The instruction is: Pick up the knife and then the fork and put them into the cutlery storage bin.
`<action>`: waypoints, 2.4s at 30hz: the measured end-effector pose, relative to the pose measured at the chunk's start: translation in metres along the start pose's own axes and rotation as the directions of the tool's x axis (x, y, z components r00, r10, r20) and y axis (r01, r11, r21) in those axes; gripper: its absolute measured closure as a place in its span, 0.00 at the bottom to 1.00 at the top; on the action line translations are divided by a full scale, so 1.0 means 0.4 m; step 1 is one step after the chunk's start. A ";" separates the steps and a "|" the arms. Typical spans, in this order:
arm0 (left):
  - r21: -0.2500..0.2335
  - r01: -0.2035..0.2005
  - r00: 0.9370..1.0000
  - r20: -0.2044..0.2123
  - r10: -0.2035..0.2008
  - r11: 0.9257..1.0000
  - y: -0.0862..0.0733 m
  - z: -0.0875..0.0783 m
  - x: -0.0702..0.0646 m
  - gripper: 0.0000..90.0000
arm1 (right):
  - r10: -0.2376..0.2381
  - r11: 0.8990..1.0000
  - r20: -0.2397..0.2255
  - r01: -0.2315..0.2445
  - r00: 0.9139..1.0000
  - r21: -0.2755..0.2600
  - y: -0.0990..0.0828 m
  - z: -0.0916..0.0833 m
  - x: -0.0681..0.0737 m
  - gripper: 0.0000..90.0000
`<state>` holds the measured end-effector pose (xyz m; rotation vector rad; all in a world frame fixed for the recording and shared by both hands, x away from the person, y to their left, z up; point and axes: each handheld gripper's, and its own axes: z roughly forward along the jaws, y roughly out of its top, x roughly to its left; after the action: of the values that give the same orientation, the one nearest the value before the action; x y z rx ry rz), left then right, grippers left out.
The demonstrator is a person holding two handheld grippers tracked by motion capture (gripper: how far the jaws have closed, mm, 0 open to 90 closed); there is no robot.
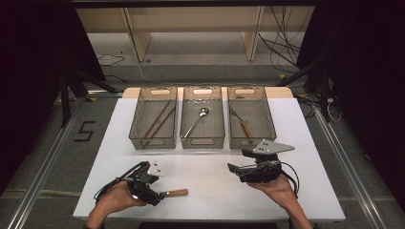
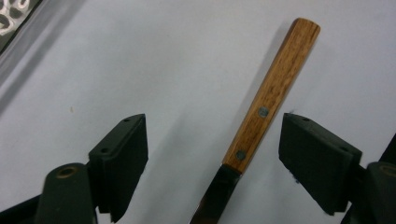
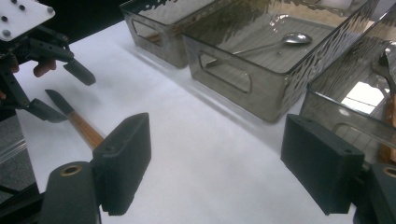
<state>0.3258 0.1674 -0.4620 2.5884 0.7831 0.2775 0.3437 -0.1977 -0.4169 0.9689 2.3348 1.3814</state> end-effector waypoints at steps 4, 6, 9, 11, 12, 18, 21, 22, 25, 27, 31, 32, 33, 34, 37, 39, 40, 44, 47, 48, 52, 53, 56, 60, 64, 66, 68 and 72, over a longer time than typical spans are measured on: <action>0.040 -0.035 0.999 0.033 0.034 0.999 0.009 0.004 -0.010 0.37 | 0.006 1.000 -0.004 -0.006 1.000 0.003 -0.013 -0.006 0.005 0.28; 0.072 -0.051 0.998 0.036 0.049 0.996 0.014 0.011 -0.014 0.41 | 0.009 1.000 -0.005 -0.009 1.000 0.006 -0.018 -0.008 0.006 0.28; 0.109 -0.076 0.997 0.038 0.072 0.991 0.020 0.017 -0.016 0.48 | 0.014 1.000 -0.005 -0.014 1.000 0.011 -0.026 -0.009 0.007 0.28; 0.121 -0.079 0.996 0.044 0.074 0.989 0.023 0.022 -0.018 0.51 | 0.015 1.000 -0.007 -0.015 1.000 0.012 -0.029 -0.010 0.008 0.28; 0.137 -0.095 0.995 0.043 0.090 0.986 0.024 0.024 -0.018 0.53 | 0.014 1.000 -0.008 -0.014 1.000 0.011 -0.029 -0.011 0.008 0.28; 0.177 -0.100 0.994 0.058 0.091 0.979 0.035 0.032 -0.022 0.63 | 0.005 1.000 -0.016 -0.005 1.000 0.003 -0.030 -0.019 0.018 0.28; 0.193 -0.085 0.995 0.074 0.072 0.978 0.040 0.034 -0.022 0.70 | 0.002 1.000 -0.018 -0.002 1.000 -0.001 -0.032 -0.022 0.023 0.28; 0.201 -0.090 0.994 0.077 0.076 0.975 0.042 0.034 -0.022 0.70 | 0.003 1.000 -0.022 -0.003 1.000 0.000 -0.032 -0.023 0.025 0.28; 0.195 -0.122 0.990 0.094 0.106 0.973 0.042 0.034 -0.026 0.76 | -0.003 1.000 -0.025 0.003 1.000 0.001 -0.033 -0.023 0.029 0.29; 0.183 -0.127 0.988 0.111 0.108 0.975 0.040 0.033 -0.023 0.82 | -0.005 1.000 -0.025 0.005 1.000 0.003 -0.033 -0.023 0.031 0.29; 0.172 -0.141 0.986 0.119 0.121 0.975 0.037 0.032 -0.021 0.85 | -0.006 1.000 -0.028 0.006 1.000 0.004 -0.032 -0.024 0.033 0.29; 0.170 -0.139 0.985 0.121 0.120 0.976 0.036 0.032 -0.020 0.85 | -0.005 1.000 -0.029 0.005 1.000 0.003 -0.032 -0.024 0.033 0.29; 0.166 -0.137 0.985 0.124 0.118 0.976 0.035 0.032 -0.019 0.85 | -0.006 1.000 -0.030 0.006 1.000 0.003 -0.032 -0.024 0.033 0.29; 0.162 -0.126 0.986 0.127 0.106 0.979 0.034 0.032 -0.017 0.85 | -0.006 1.000 -0.030 0.006 1.000 0.003 -0.032 -0.024 0.034 0.29; 0.160 -0.095 0.988 0.134 0.074 0.983 0.034 0.031 -0.011 0.85 | -0.010 1.000 -0.036 0.010 0.999 0.000 -0.031 -0.024 0.035 0.29; 0.150 -0.095 0.990 0.120 0.077 0.984 0.037 0.030 -0.012 0.85 | -0.011 1.000 -0.039 0.010 0.999 -0.002 -0.030 -0.025 0.039 0.29; 0.139 -0.101 0.989 0.118 0.085 0.985 0.040 0.028 -0.011 0.85 | -0.016 1.000 -0.043 0.015 0.999 -0.007 -0.029 -0.025 0.040 0.29; 0.069 -0.075 0.988 0.142 0.064 0.995 0.051 0.023 -0.006 0.85 | -0.023 1.000 -0.051 0.022 0.998 -0.016 -0.024 -0.028 0.050 0.29; 0.051 -0.080 0.989 0.133 0.072 0.996 0.068 0.009 -0.003 0.85 | -0.027 0.999 -0.058 0.026 0.998 -0.025 -0.020 -0.031 0.056 0.29; 0.038 -0.078 0.988 0.135 0.072 0.996 0.075 0.002 -0.002 0.85 | -0.031 0.999 -0.062 0.029 0.998 -0.031 -0.019 -0.031 0.059 0.29; -0.004 -0.066 0.989 0.131 0.066 0.998 0.115 -0.025 0.000 0.85 | -0.064 0.998 -0.074 0.061 0.995 -0.032 -0.017 -0.028 0.077 0.29; -0.017 -0.064 0.989 0.132 0.066 0.998 0.122 -0.027 -0.001 0.85 | -0.076 0.997 -0.078 0.073 0.994 -0.033 -0.015 -0.028 0.084 0.29; -0.040 -0.078 0.987 0.135 0.082 0.996 0.148 -0.031 -0.006 0.85 | -0.095 0.995 -0.086 0.092 0.992 -0.037 -0.011 -0.029 0.097 0.29; -0.060 -0.070 0.986 0.150 0.078 0.996 0.163 -0.029 -0.006 0.85 | -0.095 0.995 -0.090 0.091 0.991 -0.048 -0.007 -0.033 0.102 0.29; -0.066 -0.055 0.986 0.154 0.065 0.996 0.159 -0.030 -0.003 0.85 | -0.092 0.995 -0.093 0.087 0.991 -0.049 -0.006 -0.031 0.103 0.29; -0.068 -0.051 0.987 0.150 0.061 0.996 0.158 -0.031 -0.002 0.85 | -0.094 0.995 -0.095 0.090 0.991 -0.047 -0.007 -0.029 0.104 0.29; -0.069 -0.054 0.986 0.152 0.064 0.996 0.157 -0.030 -0.001 0.85 | -0.100 0.994 -0.101 0.096 0.990 -0.043 -0.007 -0.026 0.107 0.29; -0.066 -0.053 0.986 0.156 0.062 0.996 0.158 -0.026 -0.005 0.85 | -0.146 0.989 -0.102 0.142 0.984 -0.049 0.000 -0.019 0.125 0.29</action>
<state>0.3516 0.1221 -0.4244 2.5407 0.6346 0.1097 0.3023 -0.1698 -0.4076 0.7161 2.3885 1.4487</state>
